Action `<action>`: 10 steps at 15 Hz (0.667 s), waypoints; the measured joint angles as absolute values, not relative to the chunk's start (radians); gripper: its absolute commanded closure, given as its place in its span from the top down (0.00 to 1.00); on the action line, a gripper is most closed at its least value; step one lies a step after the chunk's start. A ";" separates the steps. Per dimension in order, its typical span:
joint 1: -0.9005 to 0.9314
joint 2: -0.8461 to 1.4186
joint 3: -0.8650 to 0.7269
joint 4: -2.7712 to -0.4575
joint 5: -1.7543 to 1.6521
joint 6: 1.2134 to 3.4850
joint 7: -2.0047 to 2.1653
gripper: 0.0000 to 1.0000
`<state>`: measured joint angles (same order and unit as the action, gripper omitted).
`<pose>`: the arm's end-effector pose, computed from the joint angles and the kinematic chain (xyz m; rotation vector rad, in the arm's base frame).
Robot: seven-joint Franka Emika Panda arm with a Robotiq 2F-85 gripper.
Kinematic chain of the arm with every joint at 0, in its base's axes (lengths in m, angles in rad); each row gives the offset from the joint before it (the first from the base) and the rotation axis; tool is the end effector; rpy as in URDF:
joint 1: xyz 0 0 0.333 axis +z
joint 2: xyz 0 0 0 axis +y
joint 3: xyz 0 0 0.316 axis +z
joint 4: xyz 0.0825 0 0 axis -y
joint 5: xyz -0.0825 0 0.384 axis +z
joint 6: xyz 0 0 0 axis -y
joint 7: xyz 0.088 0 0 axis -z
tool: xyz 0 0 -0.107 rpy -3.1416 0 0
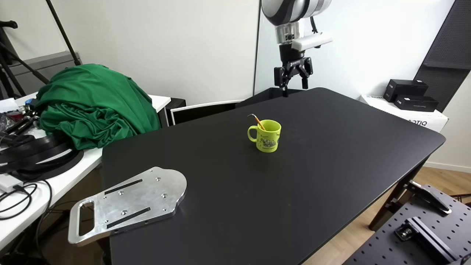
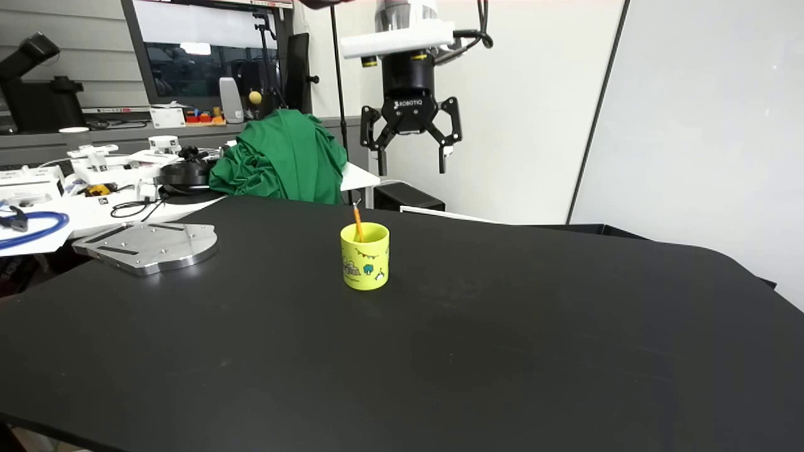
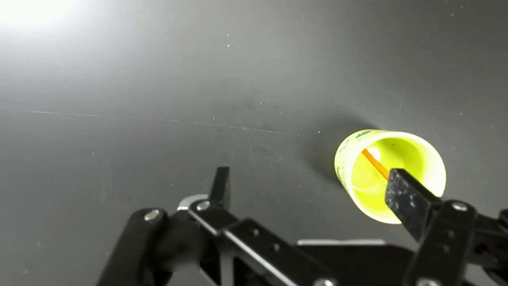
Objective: Remove the wrench from the yellow mug and put it on the left side of the table
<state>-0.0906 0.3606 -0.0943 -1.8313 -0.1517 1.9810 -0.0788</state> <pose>0.6015 -0.1188 0.3220 2.9848 -0.0422 -0.3450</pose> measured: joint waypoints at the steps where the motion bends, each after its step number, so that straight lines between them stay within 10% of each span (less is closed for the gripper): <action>1: -0.091 0.406 -0.096 -1.790 -0.152 1.978 -0.075 1.00; 10: -0.026 0.764 -0.092 -1.378 -0.153 1.869 0.031 1.00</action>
<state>-0.0257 0.7639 -0.0919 -1.3780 -0.1530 1.8687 0.0312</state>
